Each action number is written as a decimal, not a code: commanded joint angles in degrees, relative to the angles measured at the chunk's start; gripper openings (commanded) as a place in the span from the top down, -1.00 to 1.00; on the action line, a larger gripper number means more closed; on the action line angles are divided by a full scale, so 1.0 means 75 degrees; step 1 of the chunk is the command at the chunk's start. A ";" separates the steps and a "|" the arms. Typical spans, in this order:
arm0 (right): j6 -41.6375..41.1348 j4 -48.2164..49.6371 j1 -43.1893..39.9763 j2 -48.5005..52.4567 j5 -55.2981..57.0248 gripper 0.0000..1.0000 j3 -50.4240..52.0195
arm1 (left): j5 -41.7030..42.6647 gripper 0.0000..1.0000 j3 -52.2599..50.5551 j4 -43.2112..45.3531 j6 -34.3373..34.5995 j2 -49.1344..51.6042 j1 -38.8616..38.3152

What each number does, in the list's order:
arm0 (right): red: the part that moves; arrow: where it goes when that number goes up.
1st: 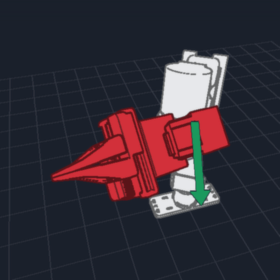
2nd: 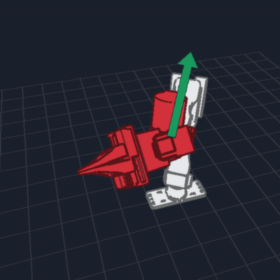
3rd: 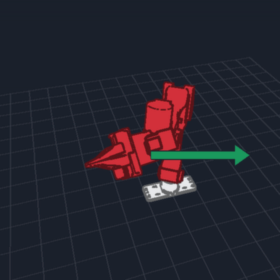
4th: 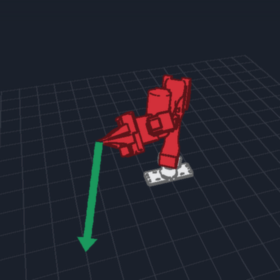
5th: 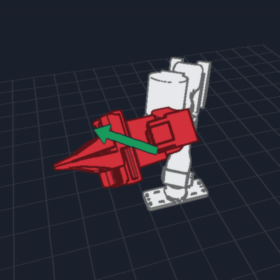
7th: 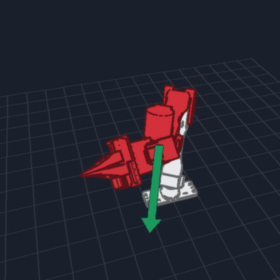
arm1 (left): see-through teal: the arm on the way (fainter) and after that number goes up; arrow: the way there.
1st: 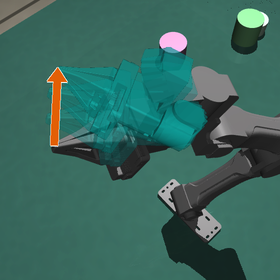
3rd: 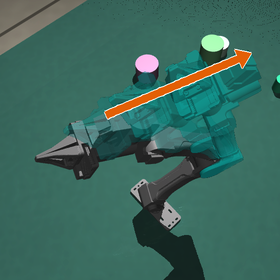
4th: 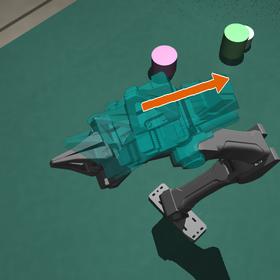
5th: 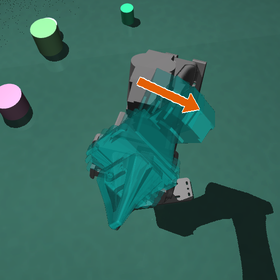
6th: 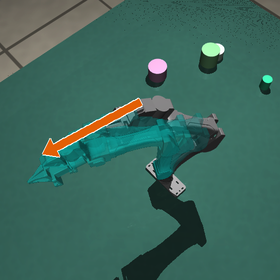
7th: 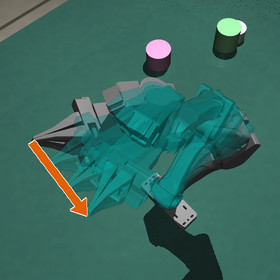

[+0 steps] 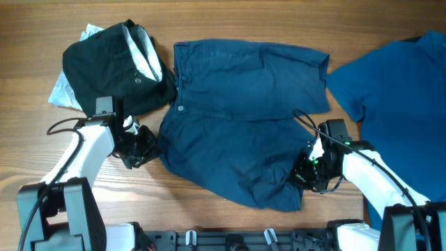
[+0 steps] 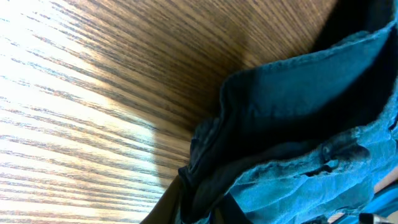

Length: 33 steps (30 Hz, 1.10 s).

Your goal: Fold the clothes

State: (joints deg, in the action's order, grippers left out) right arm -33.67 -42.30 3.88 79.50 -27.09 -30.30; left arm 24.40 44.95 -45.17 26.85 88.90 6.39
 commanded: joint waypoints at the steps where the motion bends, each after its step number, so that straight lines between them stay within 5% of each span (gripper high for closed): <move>1: -0.0099 -0.0006 -0.0114 -0.0032 0.0256 0.75 -0.0242 | 0.0178 0.74 0.0131 0.0026 -0.0152 -0.0169 0.0015; 5: 0.0297 -0.0265 -0.0157 -0.0032 0.0233 0.80 -0.0309 | 0.0178 0.74 0.0140 -0.0020 -0.0154 -0.0169 0.0015; 6: 0.0414 -0.0335 -0.0157 -0.0032 0.0175 0.68 -0.0312 | 0.0178 0.74 0.0154 -0.0006 -0.0154 -0.0169 0.0015; 7: 0.0565 -0.0440 -0.0157 -0.0032 0.0207 0.24 -0.0329 | 0.0178 0.73 0.0175 0.0000 -0.0154 -0.0169 0.0015; 8: 0.0571 -0.0475 -0.0157 -0.0032 0.0248 0.06 -0.0332 | 0.0175 0.73 0.0198 0.0003 -0.0154 -0.0169 0.0015; 10: 0.0379 -0.0207 -0.0189 -0.0032 0.0242 -0.09 -0.0332 | 0.0178 0.72 0.0227 0.0131 -0.0152 -0.0169 0.0015; 12: 0.0122 -0.0064 -0.0341 -0.0032 -0.0175 0.04 -0.0393 | 0.0184 0.72 0.0291 0.0178 -0.0152 -0.0169 0.0015; 15: 0.1580 0.0280 -0.0379 -0.0128 -0.1746 0.42 -0.0568 | 0.0233 0.71 0.0367 0.0070 -0.0157 -0.0172 0.0015; 17: 0.2043 0.0557 -0.0379 -0.0458 -0.2288 0.51 -0.0705 | 0.0233 0.71 0.0367 0.0044 -0.0157 -0.0172 0.0015; 20: 0.1489 0.0761 -0.0379 -0.1078 -0.2224 0.82 -0.0962 | 0.0233 0.71 0.0367 0.0044 -0.0154 -0.0172 0.0015; 25: -0.0256 0.1142 -0.0379 -0.1067 -0.0280 0.79 -0.1131 | 0.0233 0.70 0.0367 0.0055 -0.0154 -0.0172 0.0015; 33: -0.1629 0.3573 -0.0370 0.1652 0.0388 0.91 -0.1259 | 0.0236 0.70 0.0367 0.0047 -0.0152 -0.0172 0.0015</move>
State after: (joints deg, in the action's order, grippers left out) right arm -39.20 -18.41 1.17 84.05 -26.92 -38.37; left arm 25.02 46.74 -44.93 26.83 88.71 6.39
